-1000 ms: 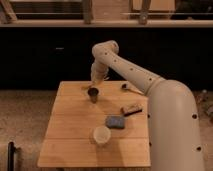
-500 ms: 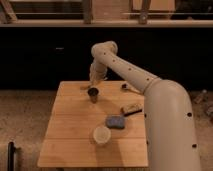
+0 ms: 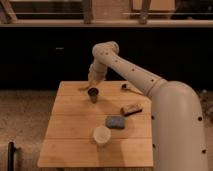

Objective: Place fork in metal cup

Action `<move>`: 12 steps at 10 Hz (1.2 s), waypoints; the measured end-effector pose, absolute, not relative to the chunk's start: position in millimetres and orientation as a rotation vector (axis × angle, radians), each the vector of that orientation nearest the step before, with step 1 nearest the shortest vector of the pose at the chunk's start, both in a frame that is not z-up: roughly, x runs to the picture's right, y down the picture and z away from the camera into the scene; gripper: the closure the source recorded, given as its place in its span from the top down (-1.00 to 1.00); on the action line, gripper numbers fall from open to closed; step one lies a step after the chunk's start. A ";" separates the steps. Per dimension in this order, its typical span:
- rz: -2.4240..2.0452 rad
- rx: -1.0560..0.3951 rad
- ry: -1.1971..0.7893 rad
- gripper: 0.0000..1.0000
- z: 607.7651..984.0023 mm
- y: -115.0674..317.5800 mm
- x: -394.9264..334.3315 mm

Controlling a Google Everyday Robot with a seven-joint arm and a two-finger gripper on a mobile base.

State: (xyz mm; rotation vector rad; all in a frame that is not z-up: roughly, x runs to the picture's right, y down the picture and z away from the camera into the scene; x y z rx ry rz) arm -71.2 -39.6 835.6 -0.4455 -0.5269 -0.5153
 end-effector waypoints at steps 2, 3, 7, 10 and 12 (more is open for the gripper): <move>-0.512 -0.433 -0.576 -1.00 826.3 -39.4 -73.9; -0.514 -0.428 -0.598 -1.00 822.0 -39.7 -77.6; -0.534 -0.449 -0.675 -1.00 806.4 -39.6 -89.4; -0.538 -0.465 -0.738 -1.00 794.6 -35.9 -96.7; -0.531 -0.469 -0.802 -1.00 787.3 -31.6 -101.7</move>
